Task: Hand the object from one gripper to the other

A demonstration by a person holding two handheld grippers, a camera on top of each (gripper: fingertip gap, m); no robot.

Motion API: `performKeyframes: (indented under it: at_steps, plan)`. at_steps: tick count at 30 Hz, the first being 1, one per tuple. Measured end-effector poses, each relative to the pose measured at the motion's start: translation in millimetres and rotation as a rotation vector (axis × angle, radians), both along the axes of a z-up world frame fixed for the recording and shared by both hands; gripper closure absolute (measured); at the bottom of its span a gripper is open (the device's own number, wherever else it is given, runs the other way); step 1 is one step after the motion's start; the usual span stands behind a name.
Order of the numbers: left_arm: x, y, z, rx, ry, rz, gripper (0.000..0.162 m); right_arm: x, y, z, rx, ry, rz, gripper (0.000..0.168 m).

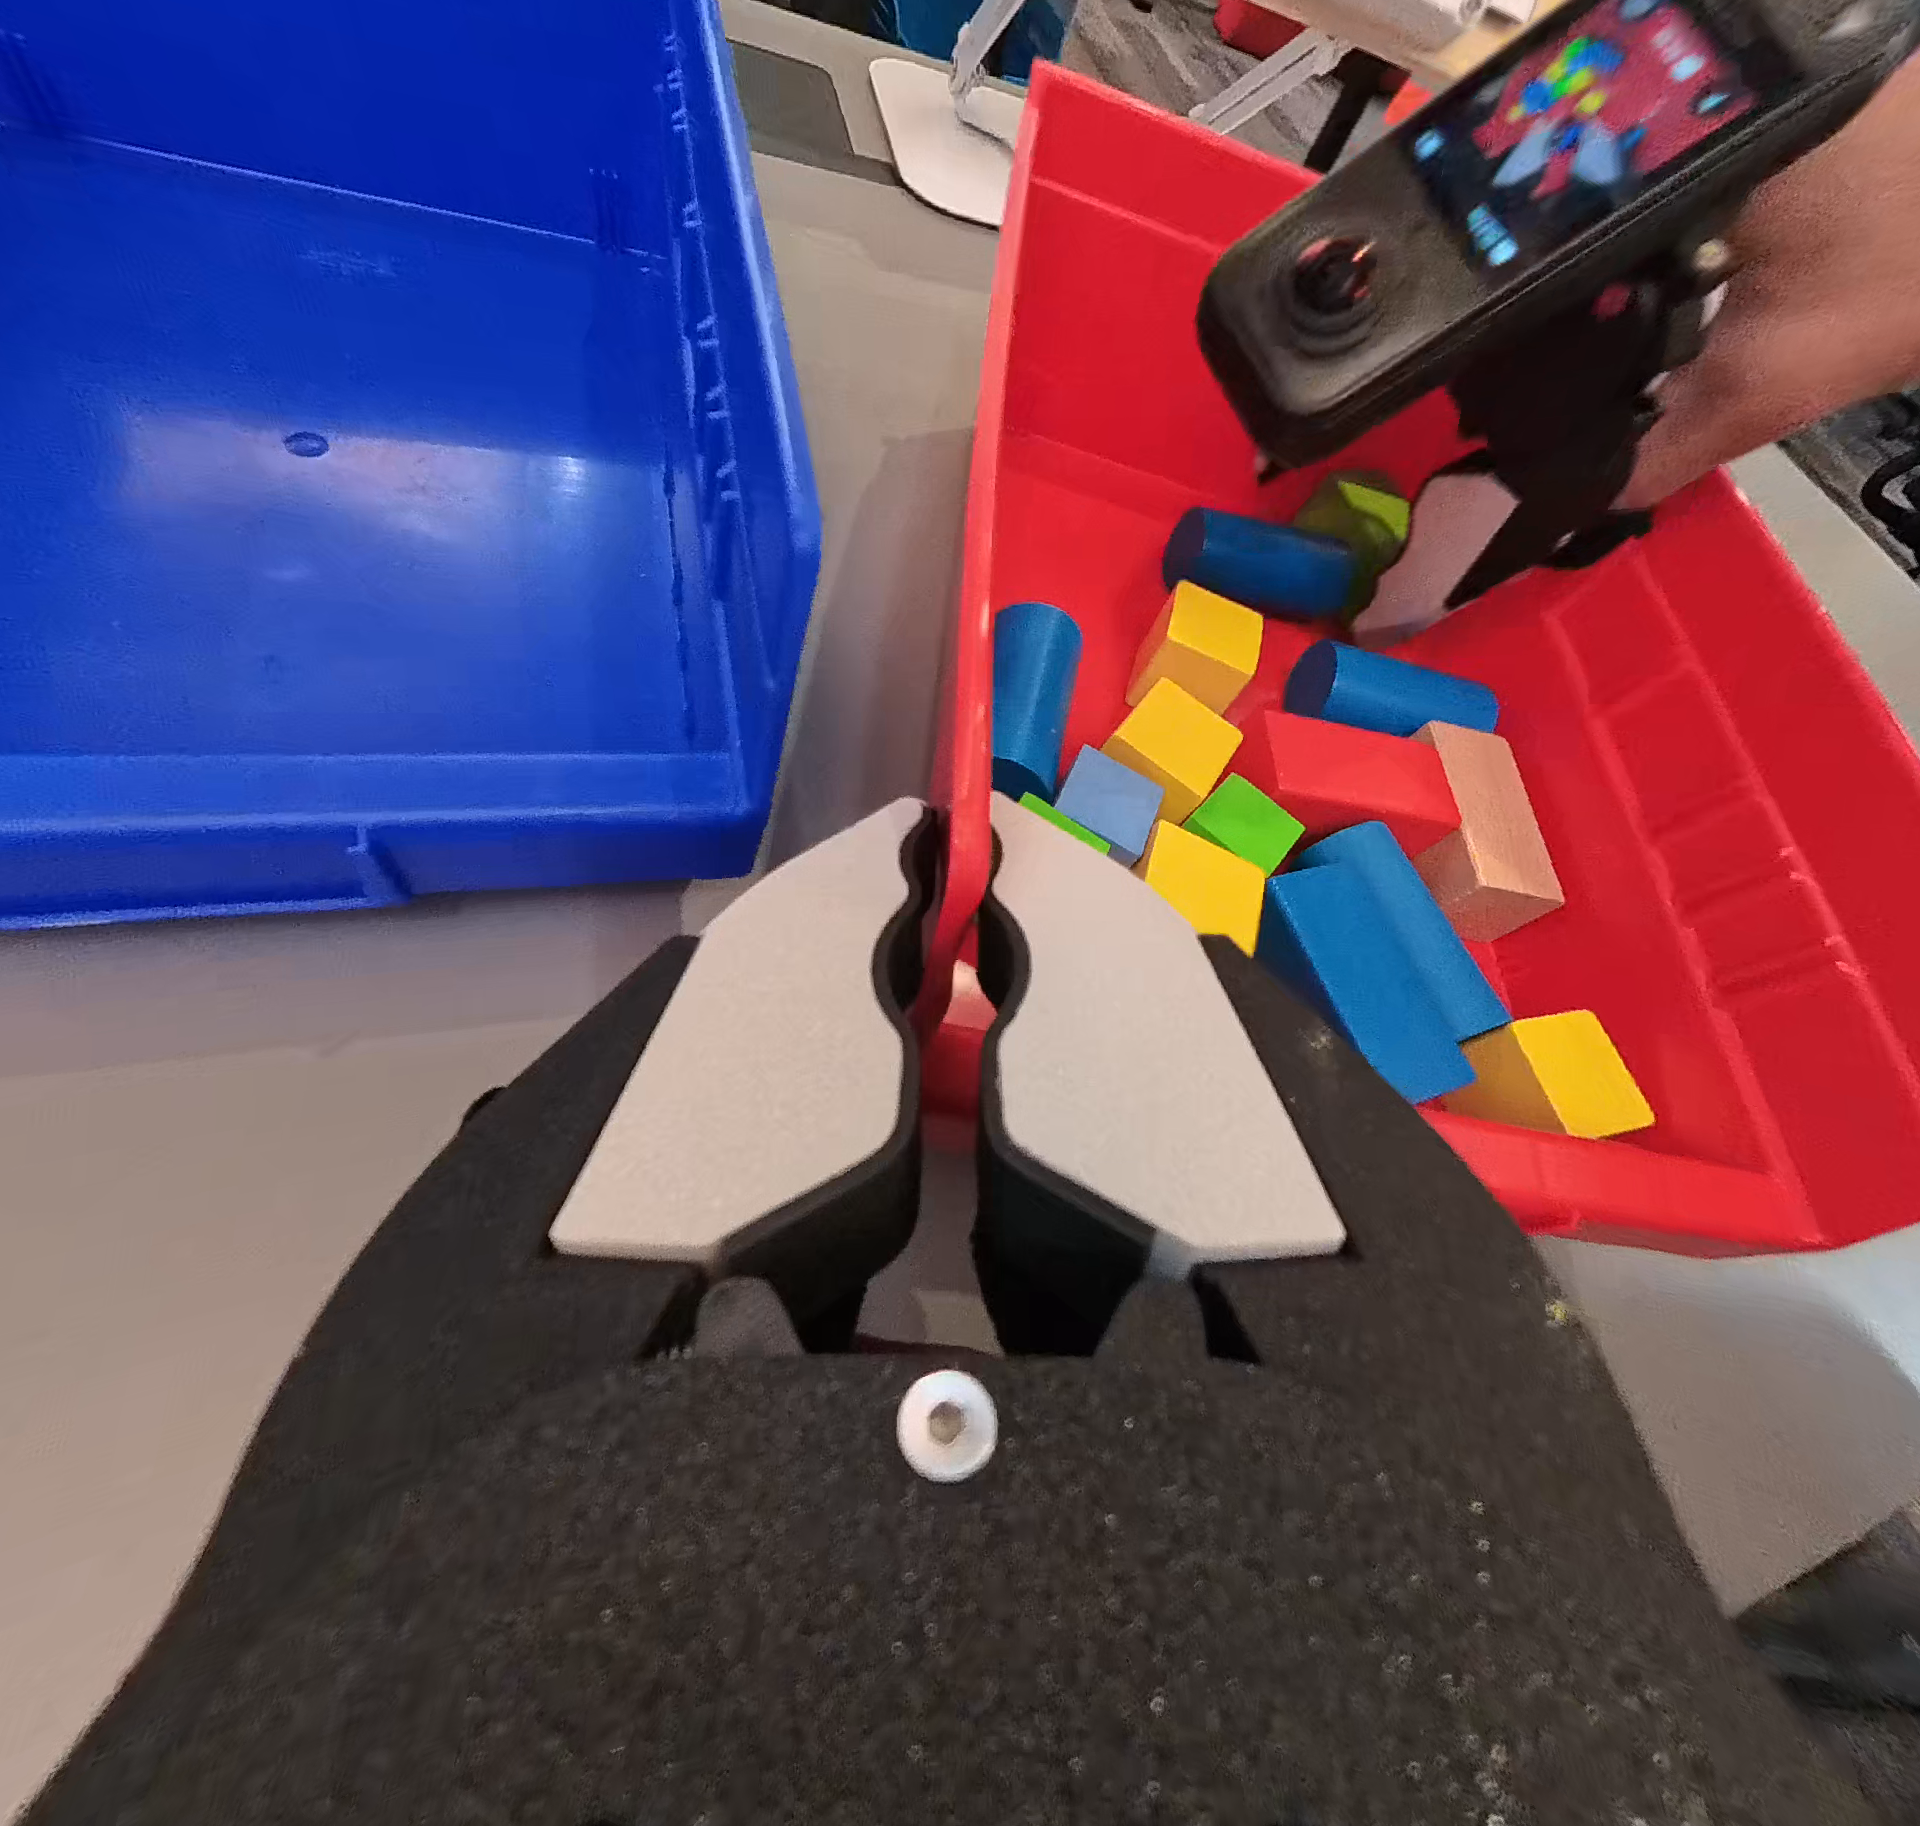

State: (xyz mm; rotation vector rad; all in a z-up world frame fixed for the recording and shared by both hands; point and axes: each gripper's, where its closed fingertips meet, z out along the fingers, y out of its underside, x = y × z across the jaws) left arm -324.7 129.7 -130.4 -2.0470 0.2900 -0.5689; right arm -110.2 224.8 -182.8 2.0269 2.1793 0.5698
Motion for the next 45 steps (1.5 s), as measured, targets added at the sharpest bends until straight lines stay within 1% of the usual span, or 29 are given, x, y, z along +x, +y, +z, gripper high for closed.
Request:
performKeyframes:
  at_steps: [1, 2, 3, 4, 5, 6, 9, 10, 12, 14, 15, 16, 19, 22, 23, 25, 27, 28, 29, 30, 32, 34, 35, 37, 38, 39, 40, 43, 45]
  plan:
    - [0.4, -0.2, 0.4, 0.004, 0.008, 0.0, 0.158, -1.5, -12.1, -9.1, -0.089, -0.014, -0.02, 0.116]
    - [0.2, 0.1, 0.3, 0.007, 0.018, 0.002, 0.158, -5.9, -19.0, -9.4, -0.153, -0.02, -0.035, 0.127]
    - [0.1, 0.3, 0.1, 0.008, 0.017, 0.002, 0.158, -24.8, -18.7, -8.5, -0.165, 0.092, -0.028, 0.128]
    - [0.1, 0.4, 0.0, 0.003, 0.006, 0.001, 0.158, -57.5, -24.9, -3.5, -0.217, 0.301, -0.016, 0.129]
    - [0.2, 0.6, 0.0, -0.001, -0.005, 0.0, 0.158, -86.8, -31.9, 9.8, -0.27, 0.506, -0.008, 0.13]
    - [0.1, 0.7, -0.1, -0.002, -0.01, -0.003, 0.158, -100.5, -32.4, 23.7, -0.276, 0.608, 0.014, 0.131]
    - [0.2, 0.5, 0.0, 0.0, -0.009, -0.005, 0.158, -88.4, -47.7, 42.8, -0.223, 0.524, 0.319, 0.132]
    - [0.2, 0.6, 0.0, -0.001, -0.01, -0.005, 0.158, -78.3, -55.2, 43.7, -0.233, 0.453, 0.326, 0.132]
    - [0.2, 0.6, 0.0, -0.003, -0.015, -0.007, 0.158, -63.1, -75.4, 46.2, -0.324, 0.341, 0.204, 0.13]
    - [0.3, 0.9, 0.0, -0.005, -0.019, -0.005, 0.158, -72.9, -107.7, 54.4, -0.475, 0.41, 0.116, 0.116]
    - [0.4, 1.0, 0.1, -0.005, -0.019, -0.005, 0.158, -82.8, -128.4, 60.6, -0.584, 0.472, 0.109, 0.128]
    - [0.4, 1.1, 0.1, -0.006, -0.02, -0.004, 0.158, -95.6, -140.1, 63.4, -0.629, 0.53, 0.12, 0.131]
    - [0.4, 1.1, 0.1, -0.007, -0.022, -0.003, 0.158, -121.1, -161.7, 57.6, -0.681, 0.612, 0.177, 0.131]
    - [0.4, 0.6, 0.0, -0.007, -0.02, -0.004, 0.158, -121.6, -166.6, 26.9, -0.655, 0.52, 0.212, 0.129]
    - [0.5, 0.3, -0.2, -0.005, -0.017, -0.004, 0.157, -124.4, -164.0, 23.5, -0.63, 0.535, 0.245, 0.154]
    - [0.7, 0.0, 0.0, -0.003, -0.014, -0.005, 0.158, -118.2, -150.2, 20.1, -0.56, 0.49, 0.31, 0.168]
    - [0.5, -0.1, -0.2, -0.002, -0.012, -0.006, 0.158, -96.3, -108.2, 18.4, -0.354, 0.353, 0.334, 0.168]
    - [0.5, -0.1, -0.2, -0.002, -0.012, -0.006, 0.158, -84.2, -84.8, 21.2, -0.248, 0.303, 0.315, 0.143]
    - [0.6, -0.1, -0.2, -0.002, -0.012, -0.007, 0.158, -73.3, -71.8, 25.4, -0.213, 0.279, 0.285, 0.142]
    - [0.5, 0.0, -0.2, -0.001, -0.012, -0.007, 0.158, -70.8, -71.7, 29.8, -0.235, 0.306, 0.244, 0.142]
    - [0.5, 0.1, -0.2, -0.002, -0.014, -0.006, 0.158, -96.3, -98.5, 40.1, -0.353, 0.492, 0.234, 0.143]
    - [0.6, 0.6, -0.1, -0.003, -0.017, -0.005, 0.158, -129.3, -137.6, 44.8, -0.432, 0.657, 0.346, 0.143]
    - [0.7, 0.7, -0.1, -0.004, -0.018, -0.005, 0.158, -139.6, -148.5, 39.6, -0.414, 0.682, 0.407, 0.141]
    - [1.1, 0.4, -0.2, -0.004, -0.019, -0.009, 0.157, -143.7, -157.5, 19.6, -0.398, 0.614, 0.472, 0.144]
    - [0.8, 0.4, -0.4, -0.005, -0.016, -0.005, 0.158, -152.0, -160.3, 20.5, -0.433, 0.665, 0.46, 0.147]
    - [1.1, 0.0, -0.3, -0.005, -0.014, -0.007, 0.158, -149.5, -151.8, 13.0, -0.405, 0.623, 0.463, 0.144]
    - [2.4, -1.0, -0.5, -0.004, -0.01, -0.015, 0.158, -135.5, -145.5, 4.7, -0.403, 0.525, 0.486, 0.152]
    - [9.8, -4.9, -1.1, 0.019, 0.048, -0.038, 0.158, -95.5, -109.4, -8.6, -0.333, 0.318, 0.412, 0.133]
    - [18.3, -7.6, -1.8, 0.043, 0.096, -0.055, 0.156, -86.7, -88.1, 1.6, -0.299, 0.323, 0.357, 0.119]
